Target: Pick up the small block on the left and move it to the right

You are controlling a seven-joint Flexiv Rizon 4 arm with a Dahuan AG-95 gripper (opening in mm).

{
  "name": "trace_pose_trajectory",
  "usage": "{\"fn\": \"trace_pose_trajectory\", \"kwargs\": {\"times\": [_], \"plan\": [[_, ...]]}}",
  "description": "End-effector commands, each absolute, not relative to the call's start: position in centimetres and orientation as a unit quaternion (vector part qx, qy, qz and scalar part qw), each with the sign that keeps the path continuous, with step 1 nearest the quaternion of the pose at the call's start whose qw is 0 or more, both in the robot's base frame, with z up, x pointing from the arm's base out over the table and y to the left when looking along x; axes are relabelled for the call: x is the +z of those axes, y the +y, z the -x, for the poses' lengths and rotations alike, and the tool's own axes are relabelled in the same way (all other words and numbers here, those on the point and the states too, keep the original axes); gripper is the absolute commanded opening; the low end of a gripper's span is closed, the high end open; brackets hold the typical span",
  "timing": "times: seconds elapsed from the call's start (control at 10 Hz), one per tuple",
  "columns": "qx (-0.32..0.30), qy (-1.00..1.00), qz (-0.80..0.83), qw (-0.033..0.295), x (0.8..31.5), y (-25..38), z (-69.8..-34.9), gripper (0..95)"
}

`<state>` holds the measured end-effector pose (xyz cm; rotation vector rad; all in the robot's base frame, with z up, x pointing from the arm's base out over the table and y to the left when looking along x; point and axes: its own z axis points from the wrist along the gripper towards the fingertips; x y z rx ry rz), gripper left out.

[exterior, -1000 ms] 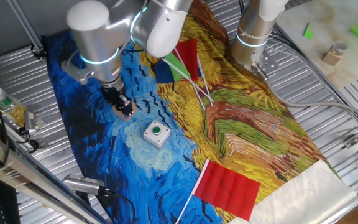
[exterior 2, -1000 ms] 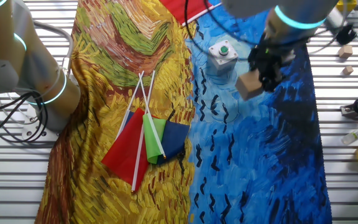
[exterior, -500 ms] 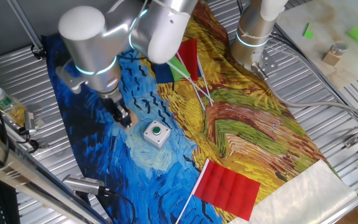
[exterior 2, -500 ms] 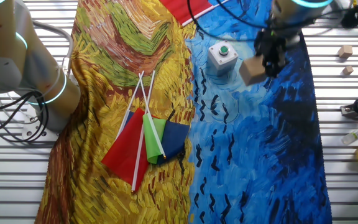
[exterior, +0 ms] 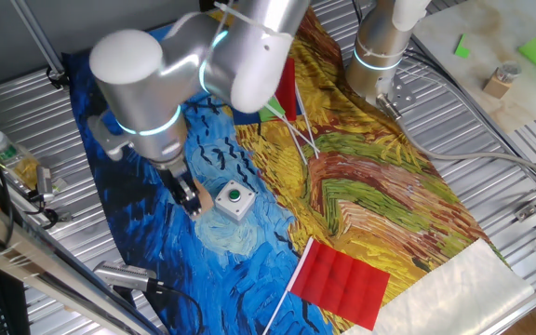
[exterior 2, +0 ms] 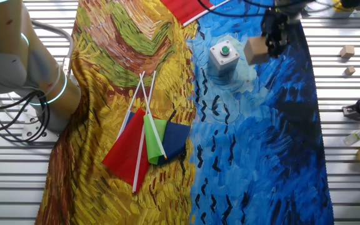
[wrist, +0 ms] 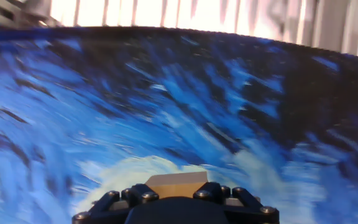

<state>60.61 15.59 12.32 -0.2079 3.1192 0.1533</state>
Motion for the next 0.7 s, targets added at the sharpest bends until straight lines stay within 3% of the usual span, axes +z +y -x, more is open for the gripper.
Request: {"fn": "trace_pose_trajectory", "kwargs": {"times": [0.1, 0.7], "plan": [[0.063, 0.997, 0.051, 0.010, 12.40, 15.92, -60.71, 0.0], [0.068, 0.998, 0.011, 0.002, 12.40, 15.92, -60.71, 0.0]]}}
